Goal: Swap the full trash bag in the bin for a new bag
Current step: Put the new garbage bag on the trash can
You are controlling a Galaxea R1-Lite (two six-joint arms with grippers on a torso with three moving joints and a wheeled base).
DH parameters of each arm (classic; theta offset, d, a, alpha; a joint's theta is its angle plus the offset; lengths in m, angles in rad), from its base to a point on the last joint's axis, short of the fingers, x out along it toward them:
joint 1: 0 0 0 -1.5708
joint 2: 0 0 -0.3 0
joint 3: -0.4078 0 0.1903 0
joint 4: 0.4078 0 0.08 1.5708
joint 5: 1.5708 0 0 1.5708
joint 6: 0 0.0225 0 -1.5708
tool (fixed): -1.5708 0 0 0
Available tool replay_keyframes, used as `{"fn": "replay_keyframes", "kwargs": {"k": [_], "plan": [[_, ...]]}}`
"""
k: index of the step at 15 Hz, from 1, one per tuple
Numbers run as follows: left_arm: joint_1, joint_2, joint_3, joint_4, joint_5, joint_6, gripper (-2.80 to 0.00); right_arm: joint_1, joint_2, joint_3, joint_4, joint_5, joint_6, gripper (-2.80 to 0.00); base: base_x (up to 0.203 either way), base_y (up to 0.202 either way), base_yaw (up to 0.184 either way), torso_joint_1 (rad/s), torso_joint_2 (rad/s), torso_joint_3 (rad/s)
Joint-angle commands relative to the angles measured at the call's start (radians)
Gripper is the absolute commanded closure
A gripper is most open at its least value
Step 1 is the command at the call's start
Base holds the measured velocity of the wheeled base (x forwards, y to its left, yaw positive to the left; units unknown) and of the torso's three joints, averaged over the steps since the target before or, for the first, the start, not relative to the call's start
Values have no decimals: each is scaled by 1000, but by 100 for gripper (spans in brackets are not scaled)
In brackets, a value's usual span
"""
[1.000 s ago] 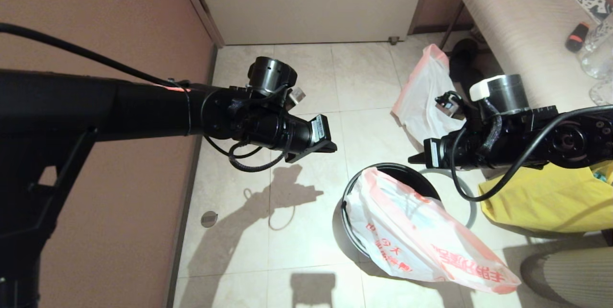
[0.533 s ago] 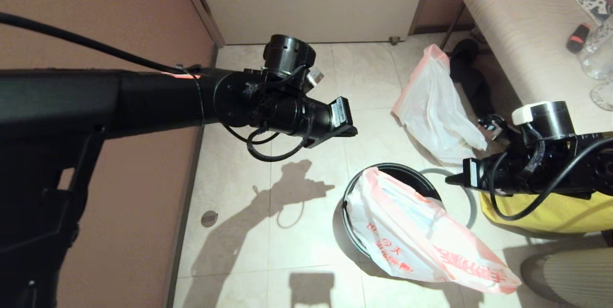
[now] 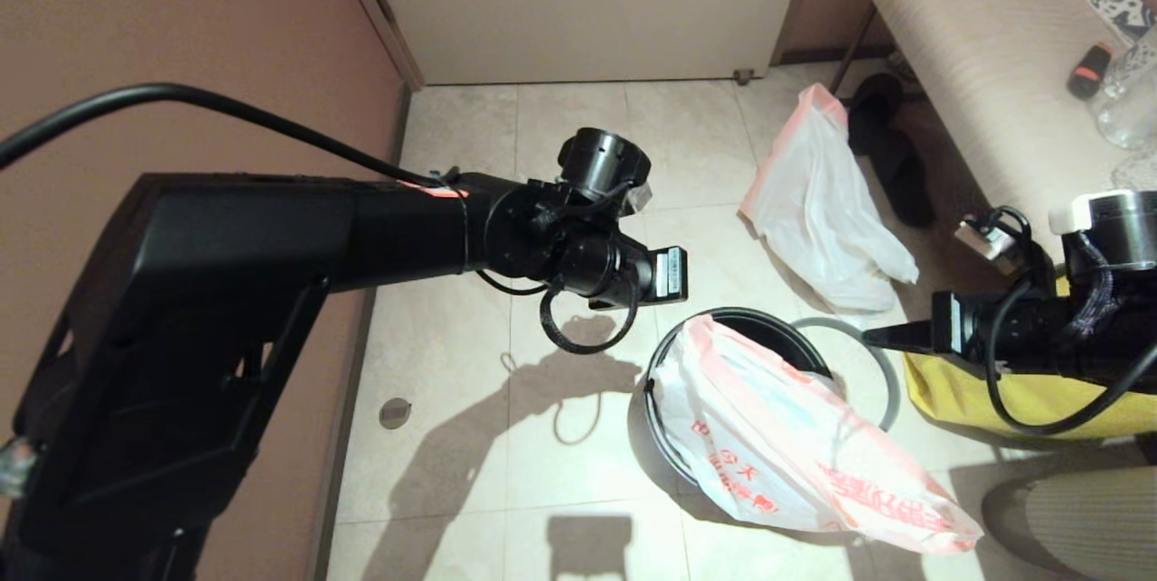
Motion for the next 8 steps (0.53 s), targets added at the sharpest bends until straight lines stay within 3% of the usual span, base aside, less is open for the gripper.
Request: {"fn": "replay_keyframes", "kwargs": {"k": [1, 8], "plan": [[-7, 12, 0, -4, 1, 15, 0, 15, 35, -15, 2, 1, 5, 0, 0, 0, 0, 0, 0, 0], [-36, -5, 0, -35, 22, 36, 0, 12, 118, 70, -16, 5, 8, 0, 0, 0, 0, 0, 0, 0]]}}
